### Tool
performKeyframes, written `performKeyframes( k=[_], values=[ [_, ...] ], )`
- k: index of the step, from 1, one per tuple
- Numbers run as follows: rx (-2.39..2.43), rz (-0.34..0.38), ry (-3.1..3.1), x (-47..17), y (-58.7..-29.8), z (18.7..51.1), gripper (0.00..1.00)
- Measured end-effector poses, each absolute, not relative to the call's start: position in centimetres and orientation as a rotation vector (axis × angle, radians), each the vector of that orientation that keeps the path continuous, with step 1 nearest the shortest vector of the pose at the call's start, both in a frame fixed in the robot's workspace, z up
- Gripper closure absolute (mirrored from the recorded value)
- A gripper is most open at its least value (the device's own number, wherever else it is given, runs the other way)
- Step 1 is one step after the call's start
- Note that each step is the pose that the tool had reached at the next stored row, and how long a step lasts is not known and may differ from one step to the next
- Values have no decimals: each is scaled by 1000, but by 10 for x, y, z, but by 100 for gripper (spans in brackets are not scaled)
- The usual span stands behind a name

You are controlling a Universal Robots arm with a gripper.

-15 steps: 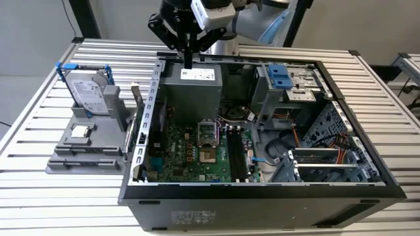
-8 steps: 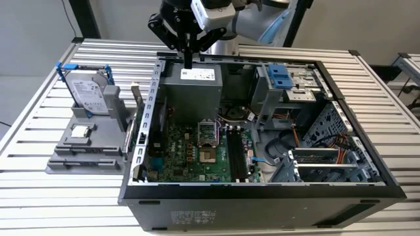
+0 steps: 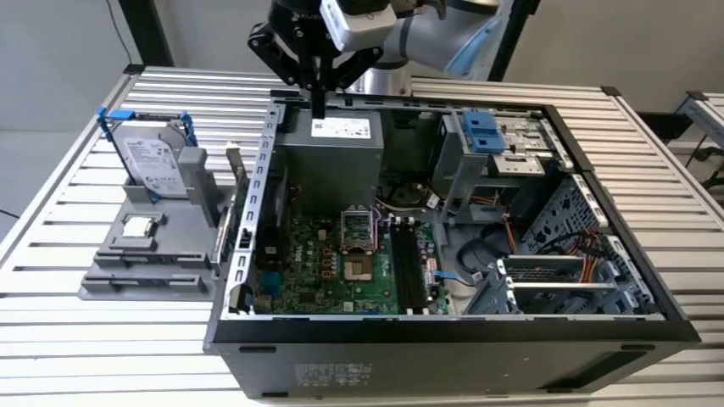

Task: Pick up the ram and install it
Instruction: 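Reach for the ram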

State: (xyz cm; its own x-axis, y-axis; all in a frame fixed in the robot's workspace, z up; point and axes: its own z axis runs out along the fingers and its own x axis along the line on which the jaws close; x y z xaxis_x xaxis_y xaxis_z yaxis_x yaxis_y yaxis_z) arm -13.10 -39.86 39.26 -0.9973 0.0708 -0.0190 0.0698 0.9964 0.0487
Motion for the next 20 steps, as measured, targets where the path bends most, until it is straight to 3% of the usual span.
performKeyframes(
  k=[20],
  values=[
    [109, 75, 3118, -174, -399, 393, 100]
  ],
)
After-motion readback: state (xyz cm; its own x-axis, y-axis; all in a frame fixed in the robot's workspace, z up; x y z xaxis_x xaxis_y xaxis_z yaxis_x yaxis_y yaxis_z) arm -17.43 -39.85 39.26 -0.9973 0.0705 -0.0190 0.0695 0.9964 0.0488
